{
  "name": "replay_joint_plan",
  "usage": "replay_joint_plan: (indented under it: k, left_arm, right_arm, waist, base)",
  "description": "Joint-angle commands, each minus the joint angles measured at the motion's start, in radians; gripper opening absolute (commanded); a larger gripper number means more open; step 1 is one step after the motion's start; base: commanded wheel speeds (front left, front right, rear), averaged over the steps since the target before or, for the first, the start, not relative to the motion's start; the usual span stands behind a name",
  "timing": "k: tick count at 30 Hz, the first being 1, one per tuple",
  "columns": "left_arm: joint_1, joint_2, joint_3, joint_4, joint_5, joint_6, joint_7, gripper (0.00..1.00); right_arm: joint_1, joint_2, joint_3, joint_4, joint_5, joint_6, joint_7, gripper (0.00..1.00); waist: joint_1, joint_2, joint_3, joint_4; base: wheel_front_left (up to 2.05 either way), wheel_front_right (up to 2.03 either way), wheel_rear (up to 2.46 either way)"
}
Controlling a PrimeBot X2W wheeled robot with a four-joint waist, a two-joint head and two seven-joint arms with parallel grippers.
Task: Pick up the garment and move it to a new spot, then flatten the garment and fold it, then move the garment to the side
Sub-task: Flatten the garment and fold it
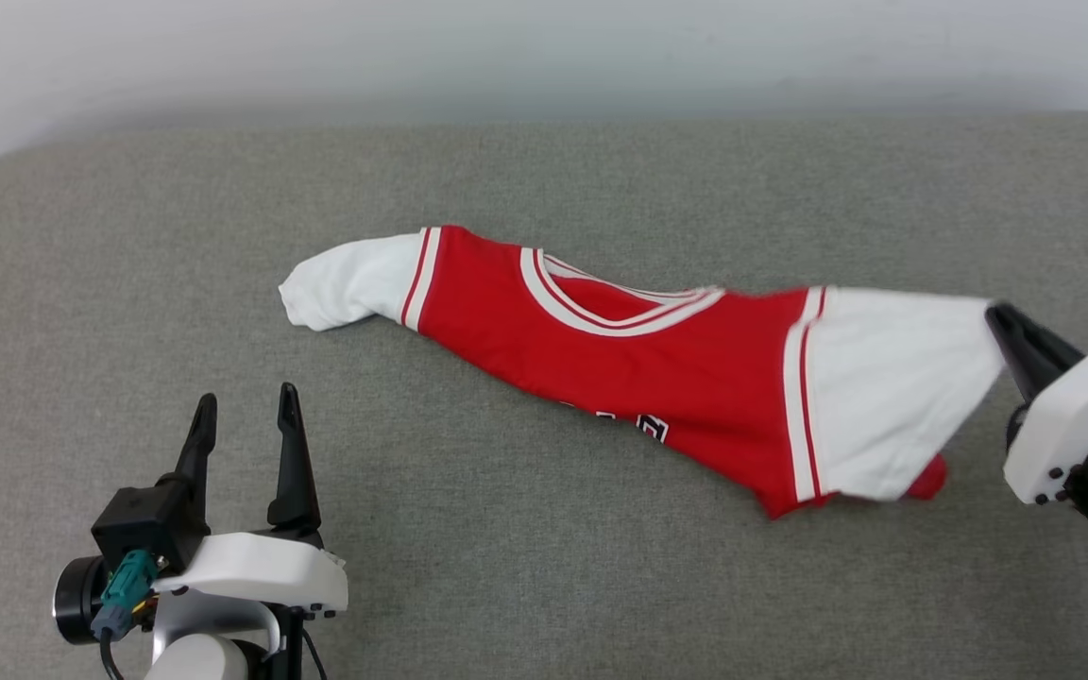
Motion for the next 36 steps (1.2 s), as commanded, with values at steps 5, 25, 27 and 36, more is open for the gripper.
replay_joint_plan:
  k: [5, 25, 27, 36]
  left_arm:
    - [0.021, 0.005, -0.001, 0.004, -0.002, -0.002, -0.005, 1.00]
    - [0.038, 0.019, -0.018, 0.004, -0.012, 0.002, 0.024, 1.00]
    - [0.042, 0.020, -0.017, 0.005, -0.013, 0.007, 0.024, 1.00]
    - [0.042, 0.018, -0.016, 0.003, -0.015, 0.013, 0.021, 1.00]
  right_arm:
    - [0.047, 0.007, 0.119, -0.193, -0.046, -0.001, 0.023, 0.00]
    - [0.493, 0.120, 0.426, -0.248, 0.085, -0.001, 0.016, 1.00]
    - [0.481, 0.127, 0.405, -0.288, 0.071, -0.001, -0.051, 1.00]
    - [0.411, 0.181, 0.169, -0.294, 0.024, -0.001, -0.171, 1.00]
  waist:
    - [-0.0001, 0.0000, -0.039, -0.019]
    - [-0.0001, 0.0000, -0.059, -0.020]
    - [-0.0001, 0.0000, -0.061, -0.023]
    - [-0.0001, 0.0000, -0.068, -0.015]
  base:
    - [0.00, 0.00, 0.00]
    - [0.00, 0.00, 0.00]
    - [0.00, 0.00, 0.00]
    - [0.00, 0.00, 0.00]
